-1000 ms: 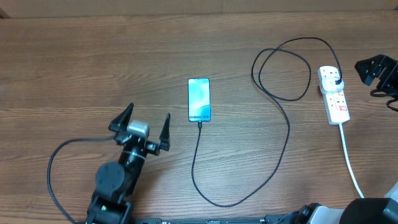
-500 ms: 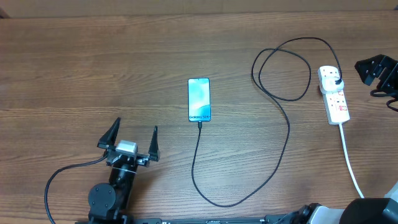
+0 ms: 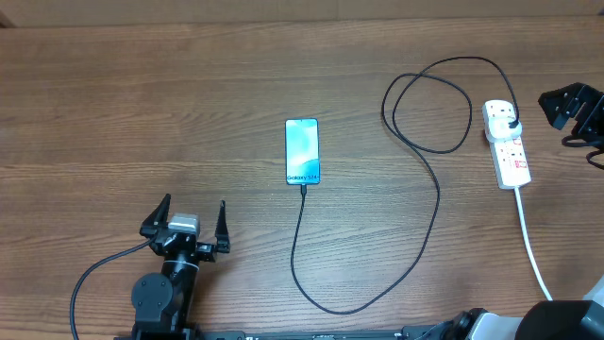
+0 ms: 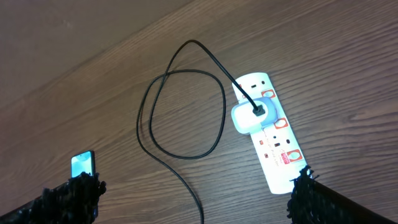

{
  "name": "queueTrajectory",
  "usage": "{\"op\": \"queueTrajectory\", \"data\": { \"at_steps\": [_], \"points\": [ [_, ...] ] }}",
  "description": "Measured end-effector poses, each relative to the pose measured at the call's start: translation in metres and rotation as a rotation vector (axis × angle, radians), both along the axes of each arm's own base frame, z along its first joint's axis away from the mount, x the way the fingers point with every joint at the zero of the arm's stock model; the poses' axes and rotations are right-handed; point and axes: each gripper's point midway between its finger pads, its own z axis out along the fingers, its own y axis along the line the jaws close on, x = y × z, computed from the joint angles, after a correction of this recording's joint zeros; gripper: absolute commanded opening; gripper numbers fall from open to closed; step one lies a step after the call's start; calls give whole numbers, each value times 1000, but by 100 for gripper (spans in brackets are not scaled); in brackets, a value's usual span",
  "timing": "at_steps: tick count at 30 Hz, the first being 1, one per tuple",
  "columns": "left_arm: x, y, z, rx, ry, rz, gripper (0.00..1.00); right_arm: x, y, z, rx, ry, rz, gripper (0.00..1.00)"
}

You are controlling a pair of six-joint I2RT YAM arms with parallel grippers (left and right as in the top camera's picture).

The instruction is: Plug charger to phone and switch on socket

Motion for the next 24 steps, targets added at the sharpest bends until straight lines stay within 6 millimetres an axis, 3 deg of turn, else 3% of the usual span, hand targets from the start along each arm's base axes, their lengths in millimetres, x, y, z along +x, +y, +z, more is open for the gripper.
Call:
{"op": "queueTrajectory", "data": {
  "at_steps": [14,24],
  "points": [
    [0,40,1,-5,-2,167,100,0,0,0,0,0,0,100],
    [0,43,0,-7,-1,178,100,0,0,0,1,0,0,100]
  ]
}}
